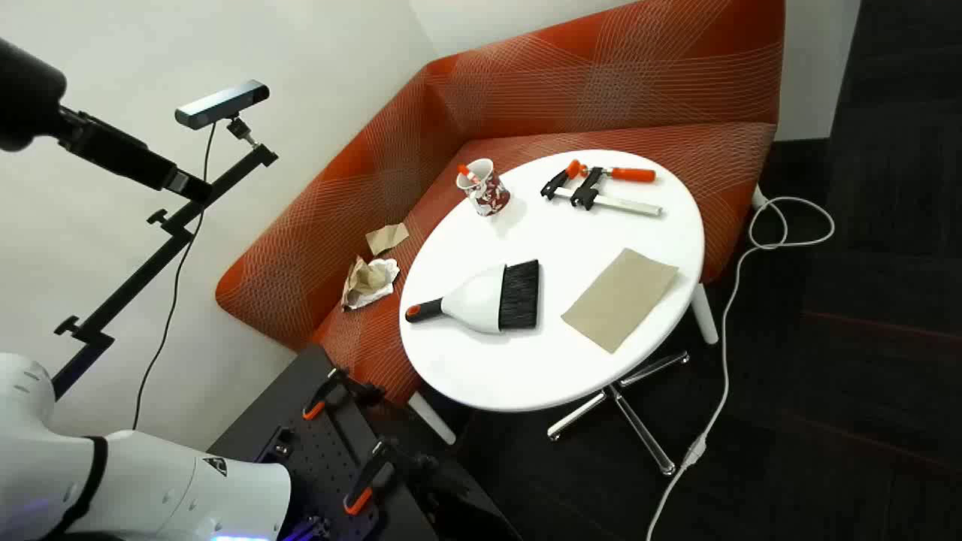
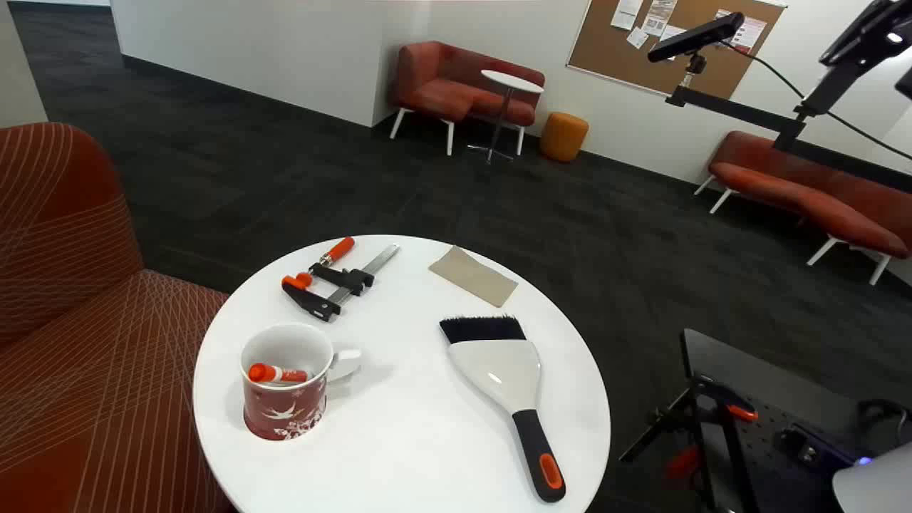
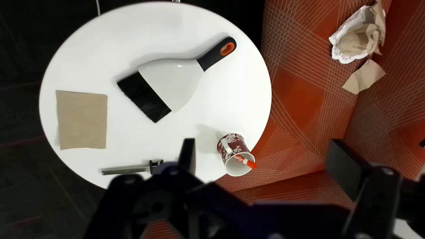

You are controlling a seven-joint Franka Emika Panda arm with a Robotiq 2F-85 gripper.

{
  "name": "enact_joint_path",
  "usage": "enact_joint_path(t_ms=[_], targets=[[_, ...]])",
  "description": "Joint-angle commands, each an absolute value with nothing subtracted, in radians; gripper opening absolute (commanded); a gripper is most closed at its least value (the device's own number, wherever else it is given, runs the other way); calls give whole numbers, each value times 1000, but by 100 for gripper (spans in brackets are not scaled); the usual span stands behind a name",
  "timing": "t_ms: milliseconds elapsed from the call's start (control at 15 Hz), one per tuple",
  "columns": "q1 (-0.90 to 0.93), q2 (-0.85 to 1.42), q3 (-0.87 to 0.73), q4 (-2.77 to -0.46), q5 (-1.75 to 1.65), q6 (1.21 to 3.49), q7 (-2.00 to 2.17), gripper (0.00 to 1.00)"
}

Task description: Remove the marker from the cup and put it on the table

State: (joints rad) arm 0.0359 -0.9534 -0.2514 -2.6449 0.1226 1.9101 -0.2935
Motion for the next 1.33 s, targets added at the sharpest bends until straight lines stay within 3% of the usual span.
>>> enact_joint_path(t_ms=[0, 600, 1267], targets=[[23, -949, -242, -2642, 133, 1906, -303, 100], [65, -867, -217, -2611, 125, 1971, -336, 100], [234, -422, -176, -2416, 136, 2288, -565, 100]])
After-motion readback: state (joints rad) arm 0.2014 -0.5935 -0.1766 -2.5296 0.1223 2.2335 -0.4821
